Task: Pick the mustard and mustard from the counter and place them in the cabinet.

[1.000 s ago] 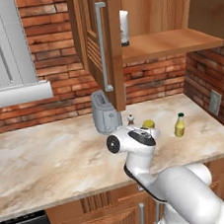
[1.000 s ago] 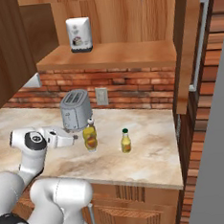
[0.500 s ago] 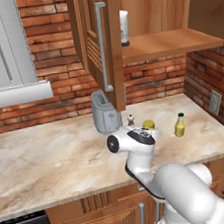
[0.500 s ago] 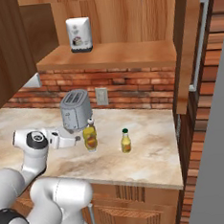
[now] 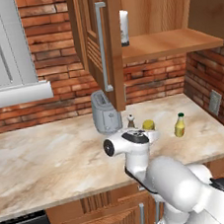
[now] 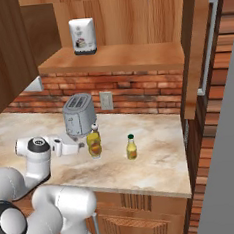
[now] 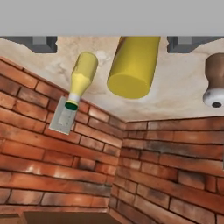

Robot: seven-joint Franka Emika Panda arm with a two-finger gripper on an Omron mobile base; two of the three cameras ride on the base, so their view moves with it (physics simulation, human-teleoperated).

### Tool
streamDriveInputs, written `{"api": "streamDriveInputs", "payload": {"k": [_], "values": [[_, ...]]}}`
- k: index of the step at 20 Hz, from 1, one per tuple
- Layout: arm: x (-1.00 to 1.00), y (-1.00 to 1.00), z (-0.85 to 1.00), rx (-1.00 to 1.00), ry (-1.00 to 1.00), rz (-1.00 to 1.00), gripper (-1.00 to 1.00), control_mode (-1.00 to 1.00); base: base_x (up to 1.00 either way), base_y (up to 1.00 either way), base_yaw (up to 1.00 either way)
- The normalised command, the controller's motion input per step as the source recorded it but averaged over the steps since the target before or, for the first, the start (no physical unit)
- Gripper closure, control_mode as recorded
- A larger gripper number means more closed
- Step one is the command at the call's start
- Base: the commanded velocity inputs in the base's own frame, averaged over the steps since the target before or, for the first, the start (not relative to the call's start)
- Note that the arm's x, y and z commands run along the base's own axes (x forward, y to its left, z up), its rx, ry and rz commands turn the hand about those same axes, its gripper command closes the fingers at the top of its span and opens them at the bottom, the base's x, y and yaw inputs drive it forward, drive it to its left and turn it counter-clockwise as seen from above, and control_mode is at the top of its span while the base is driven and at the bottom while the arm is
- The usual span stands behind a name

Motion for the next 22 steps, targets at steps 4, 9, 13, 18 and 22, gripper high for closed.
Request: {"api": "streamDriveInputs", "payload": {"k": [4,9,13,18,22], "values": [[0.0,-0.08,-0.24,-0.06,0.03,-0.04,-1.0,-1.0,0.0,0.0,0.0],[0.02,-0.04,-0.07,-0.01,0.0,-0.04,-1.0,-1.0,0.0,0.0,0.0],[0.12,0.0,0.0,0.0,0.0,-0.03,-1.0,-1.0,0.0,0.0,0.0],[0.12,-0.07,0.0,0.0,0.0,-0.02,-1.0,-1.0,0.0,0.0,0.0],[0.09,-0.16,-0.01,0.0,0.01,-0.02,-1.0,-1.0,0.0,0.0,0.0]]}}
